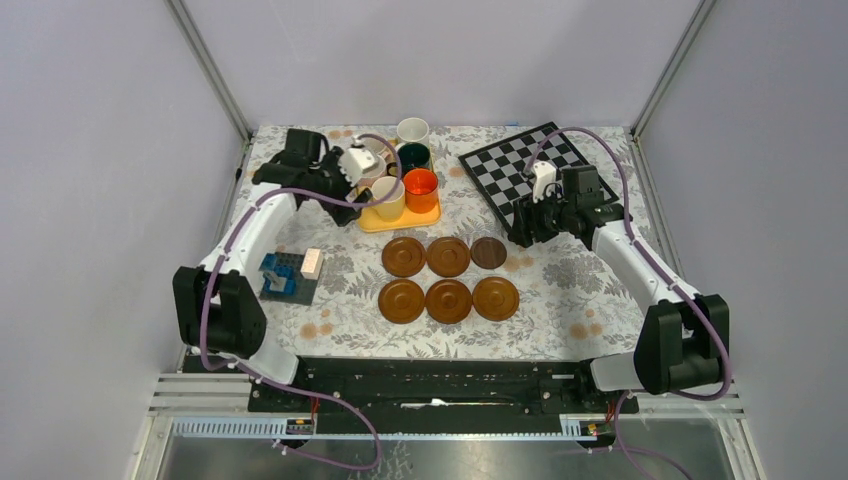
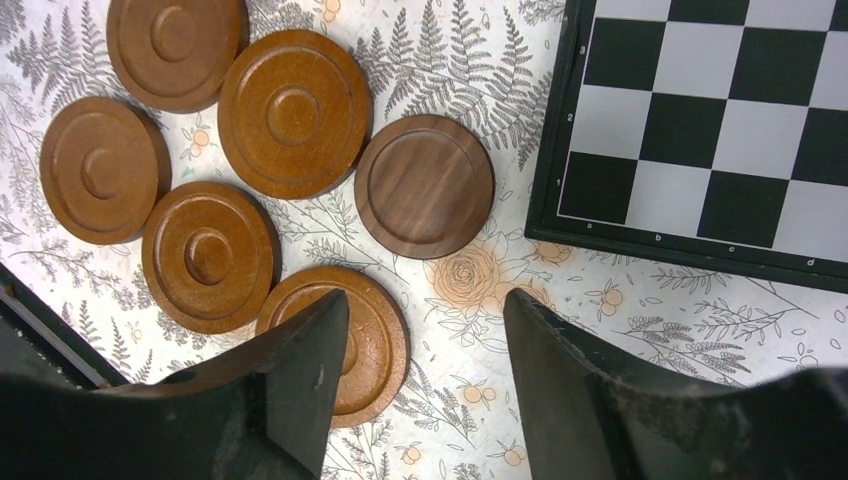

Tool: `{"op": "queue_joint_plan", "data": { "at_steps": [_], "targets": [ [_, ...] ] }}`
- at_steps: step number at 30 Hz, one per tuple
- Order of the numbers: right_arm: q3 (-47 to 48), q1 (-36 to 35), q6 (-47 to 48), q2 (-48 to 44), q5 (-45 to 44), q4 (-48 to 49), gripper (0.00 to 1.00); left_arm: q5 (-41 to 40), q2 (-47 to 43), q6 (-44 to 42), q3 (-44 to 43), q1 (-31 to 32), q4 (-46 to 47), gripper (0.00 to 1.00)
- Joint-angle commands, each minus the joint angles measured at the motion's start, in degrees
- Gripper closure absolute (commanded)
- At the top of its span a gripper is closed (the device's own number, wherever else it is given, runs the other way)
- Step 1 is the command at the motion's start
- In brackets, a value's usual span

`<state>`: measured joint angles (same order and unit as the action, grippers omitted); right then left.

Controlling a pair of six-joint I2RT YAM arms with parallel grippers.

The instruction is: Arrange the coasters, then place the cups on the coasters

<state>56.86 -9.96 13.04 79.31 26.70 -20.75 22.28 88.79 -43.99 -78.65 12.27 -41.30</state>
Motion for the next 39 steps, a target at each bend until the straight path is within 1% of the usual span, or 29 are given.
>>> {"op": "queue_joint_plan", "data": {
  "at_steps": [1, 4, 7, 10, 13, 16, 22, 29, 33, 39],
  "targets": [
    [4.23, 0.42, -0.11, -2.99, 2.08, -1.51, 0.31, 3.20, 1.43, 8.12, -0.68, -4.07, 1.28, 0.13],
    [4.73, 0.46, -0.01, -3.59, 2.31, -2.11, 0.19, 4.69, 1.36, 7.45, 1.25, -6.38, 5.45, 0.13],
    [4.66, 0.42, 0.15, -3.91, 1.79, -2.10, 0.08, 8.49, 3.01, 0.02, 1.20, -7.89, 5.97, 0.13],
    [4.15, 0.46, 0.01, -4.15, 1.09, -1.59, 0.01, 10.14, 5.93, -4.89, -1.03, -8.38, 5.33, 0.14],
    [3.17, 0.44, -0.25, -4.16, 1.25, -0.78, 0.00, 11.70, 9.79, -8.92, -4.44, -8.49, 2.77, 0.16],
    [2.58, 0.46, -0.31, -3.84, 1.23, -0.28, 0.00, 11.97, 12.52, -12.17, -6.02, -8.49, 2.63, 0.19],
    [2.25, 0.51, -0.21, -3.69, 0.90, 0.20, 0.00, 12.16, 16.93, -15.18, -8.69, -8.41, 2.70, 0.24],
    [2.20, 0.55, 0.01, -3.11, 1.01, 0.27, 0.00, 11.32, 21.35, -17.24, -10.50, -8.40, 3.98, 0.24],
    [2.12, 0.55, 0.10, -2.62, 0.90, 0.29, 0.00, 13.94, 21.91, -19.03, -9.90, -8.33, 5.14, 0.24],
    [2.29, 0.49, 0.15, -1.84, 1.03, 0.19, 0.00, 16.59, 22.61, -18.97, -9.20, -8.40, 7.47, 0.25]
  ]
}}
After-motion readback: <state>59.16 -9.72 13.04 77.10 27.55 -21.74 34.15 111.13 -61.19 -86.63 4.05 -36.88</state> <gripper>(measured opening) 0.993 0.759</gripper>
